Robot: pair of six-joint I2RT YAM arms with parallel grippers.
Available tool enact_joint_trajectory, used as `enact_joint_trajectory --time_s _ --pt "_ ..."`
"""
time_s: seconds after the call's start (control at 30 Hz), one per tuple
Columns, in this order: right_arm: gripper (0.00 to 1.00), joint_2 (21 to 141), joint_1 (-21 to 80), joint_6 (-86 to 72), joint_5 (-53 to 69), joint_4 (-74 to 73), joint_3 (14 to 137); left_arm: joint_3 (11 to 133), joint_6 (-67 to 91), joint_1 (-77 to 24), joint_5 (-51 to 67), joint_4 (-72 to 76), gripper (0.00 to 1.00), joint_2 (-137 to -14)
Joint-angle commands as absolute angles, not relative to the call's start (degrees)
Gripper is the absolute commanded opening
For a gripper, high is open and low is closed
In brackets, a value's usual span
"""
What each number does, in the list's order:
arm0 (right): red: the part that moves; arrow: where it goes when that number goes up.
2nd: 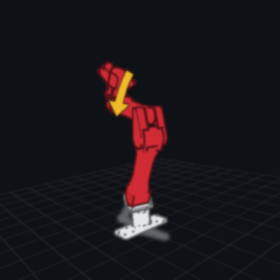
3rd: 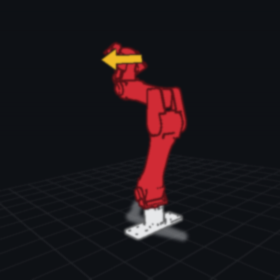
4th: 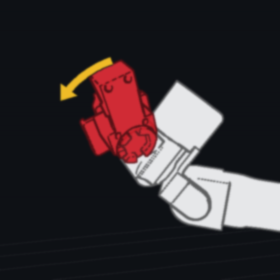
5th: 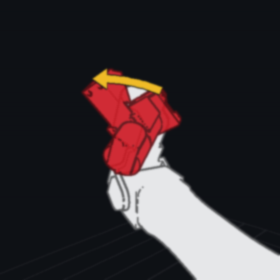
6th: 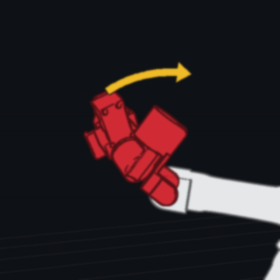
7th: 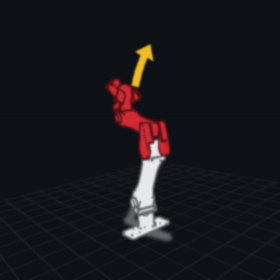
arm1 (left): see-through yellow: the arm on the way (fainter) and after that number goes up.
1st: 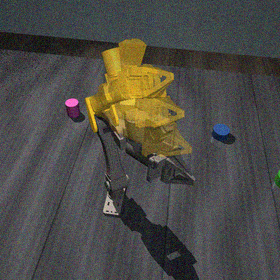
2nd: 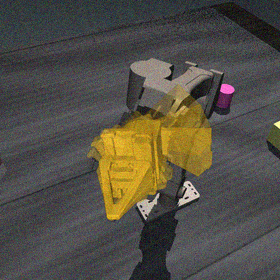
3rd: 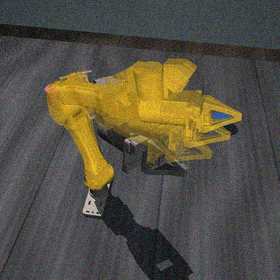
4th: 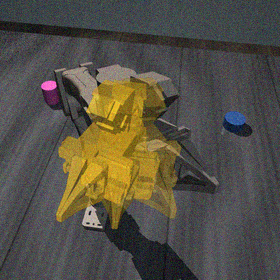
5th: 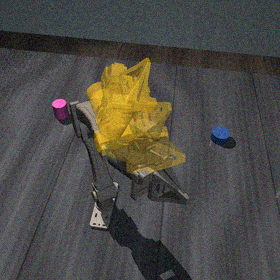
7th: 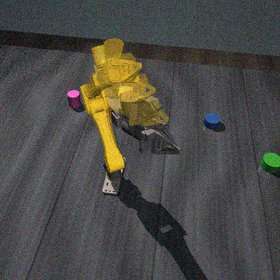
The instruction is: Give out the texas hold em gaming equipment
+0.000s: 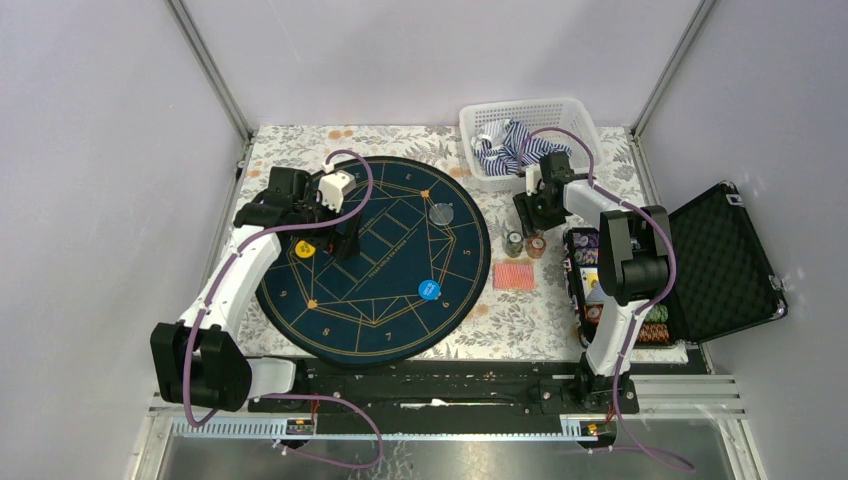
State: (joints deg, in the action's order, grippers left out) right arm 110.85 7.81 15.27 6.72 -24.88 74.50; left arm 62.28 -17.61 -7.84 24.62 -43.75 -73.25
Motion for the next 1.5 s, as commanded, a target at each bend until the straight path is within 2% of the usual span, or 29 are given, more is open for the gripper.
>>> enact_joint_trajectory --time_s 0.0,0.23,0.63,0.9,1.07,1.33,1.47 --pt "0.59 111.60 7.56 15.60 7.69 -24.59 75.06 62.38 -18.54 -8.00 24.81 -41.62 0.99 -73.65" --pt "0.43 110.40 7.56 15.95 7.82 -26.10 76.34 62.14 -18.58 -8.00 24.79 -41.38 0.99 -73.74" --pt "0.17 108.55 7.56 17.61 8.35 -33.49 85.29 61.53 -18.46 -7.95 24.84 -40.71 0.99 -73.83" --pt "0.11 108.31 7.57 19.01 9.00 -38.54 92.86 62.08 -17.49 -7.43 25.09 -40.51 0.99 -74.37" --pt "0.11 109.98 9.05 19.83 10.77 -45.34 104.03 63.24 -16.49 -3.54 28.94 -40.66 0.99 -75.30" --pt "0.11 116.52 20.58 20.54 9.36 -53.63 122.05 65.80 -15.83 4.34 31.88 -41.75 0.99 -77.11" --pt "0.11 121.02 27.86 20.87 8.01 -54.49 127.33 66.81 -15.56 8.09 32.16 -42.26 0.99 -77.51"
